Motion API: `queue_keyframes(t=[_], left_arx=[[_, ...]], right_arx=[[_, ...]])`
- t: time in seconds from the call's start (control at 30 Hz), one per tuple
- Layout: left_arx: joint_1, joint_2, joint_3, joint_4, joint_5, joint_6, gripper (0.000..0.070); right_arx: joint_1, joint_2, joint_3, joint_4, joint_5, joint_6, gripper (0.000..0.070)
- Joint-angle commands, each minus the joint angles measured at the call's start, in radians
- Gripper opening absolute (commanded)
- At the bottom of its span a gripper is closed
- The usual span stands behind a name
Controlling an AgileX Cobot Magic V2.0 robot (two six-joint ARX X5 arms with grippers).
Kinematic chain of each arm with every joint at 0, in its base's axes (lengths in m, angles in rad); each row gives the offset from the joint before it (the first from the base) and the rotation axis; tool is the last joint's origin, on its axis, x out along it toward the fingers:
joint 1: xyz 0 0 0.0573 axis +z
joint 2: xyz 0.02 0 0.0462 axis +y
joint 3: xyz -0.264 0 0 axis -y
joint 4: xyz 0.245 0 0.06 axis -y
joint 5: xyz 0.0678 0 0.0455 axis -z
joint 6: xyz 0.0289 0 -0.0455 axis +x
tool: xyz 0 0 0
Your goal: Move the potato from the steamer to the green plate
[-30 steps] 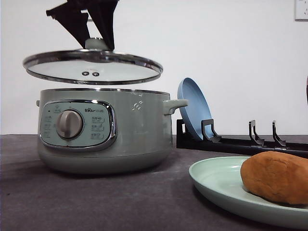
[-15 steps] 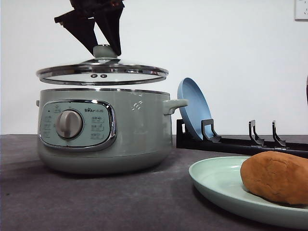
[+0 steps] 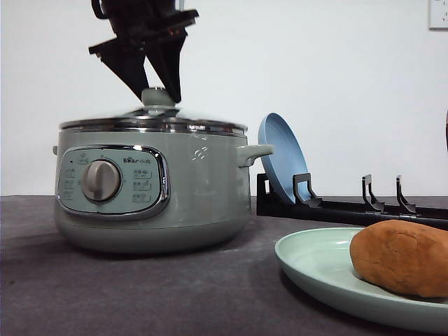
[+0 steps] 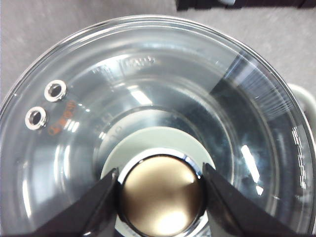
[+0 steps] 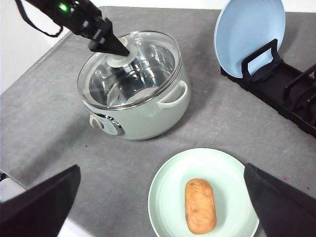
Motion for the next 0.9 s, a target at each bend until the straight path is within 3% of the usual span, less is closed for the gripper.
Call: queue_keyframes(t=[0.0,0.5,0.87], left_arx=[[-0.008,0.021,0.026,0.02,0.001,0.016,0.0],[-0.007,0.029,0.026,0.016,-0.017,0.054,0.0],[-0.007,0.029,0.026,0.013,-0.018,0.035,0.0]], right_arx=[[0.005,0.008,0.016,0.008,0.001,0.01,0.07],[0.005,0.008,0.016,0.008,0.001,0.01,0.07],[0.005,0.008,0.016,0.008,0.001,0.01,0.07]])
